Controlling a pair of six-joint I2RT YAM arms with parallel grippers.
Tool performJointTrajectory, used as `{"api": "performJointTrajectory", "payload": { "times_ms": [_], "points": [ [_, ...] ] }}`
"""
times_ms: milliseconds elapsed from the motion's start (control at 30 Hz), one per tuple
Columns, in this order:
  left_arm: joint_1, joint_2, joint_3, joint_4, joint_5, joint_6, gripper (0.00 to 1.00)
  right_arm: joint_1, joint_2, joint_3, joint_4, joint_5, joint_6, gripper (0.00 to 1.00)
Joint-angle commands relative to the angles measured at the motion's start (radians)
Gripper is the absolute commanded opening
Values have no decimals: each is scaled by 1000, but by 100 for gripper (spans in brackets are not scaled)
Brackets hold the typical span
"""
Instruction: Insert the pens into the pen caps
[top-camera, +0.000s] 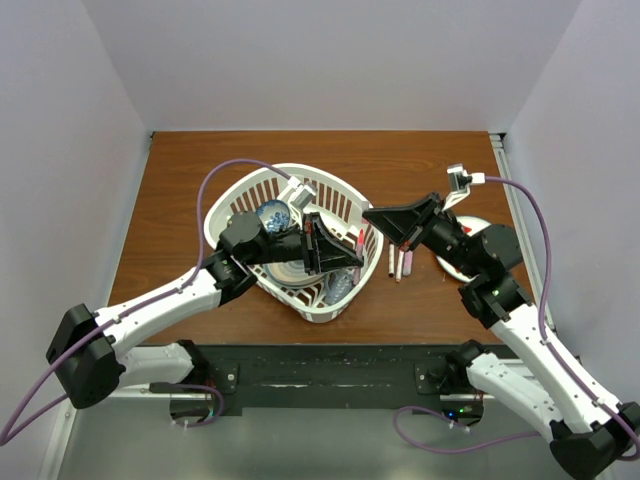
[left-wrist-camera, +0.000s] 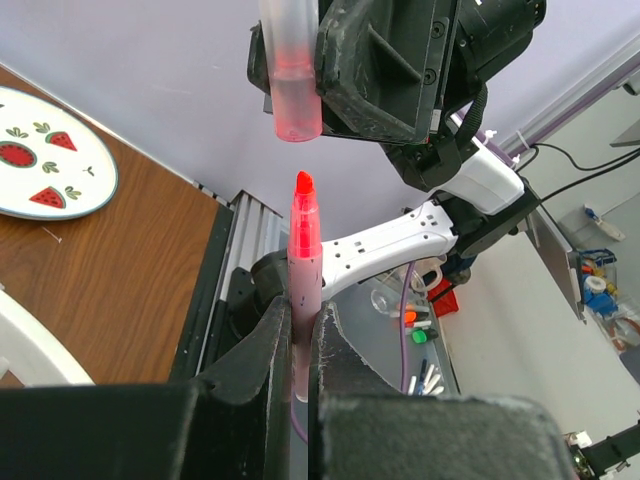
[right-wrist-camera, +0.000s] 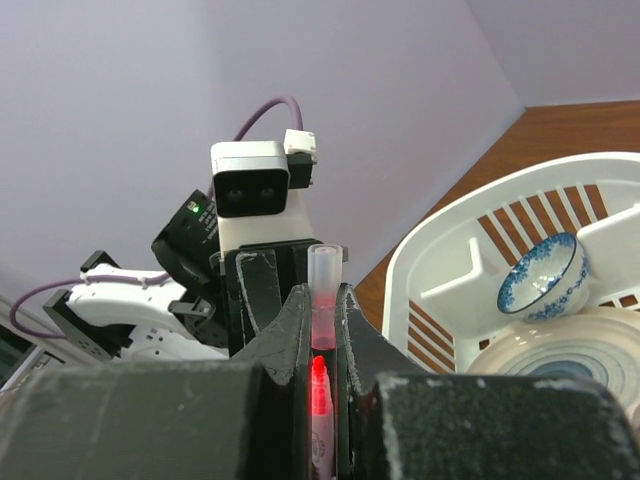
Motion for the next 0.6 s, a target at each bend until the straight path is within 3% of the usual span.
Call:
{"api": "performJointTrajectory", "payload": {
  "times_ms": [0, 567],
  "points": [
    [-1, -6, 43, 48, 6, 20, 0, 3, 1, 0, 9, -25, -18, 0],
    [0, 16, 69, 41, -8, 45, 0, 6, -22, -14, -25, -55, -18, 0]
  ]
}}
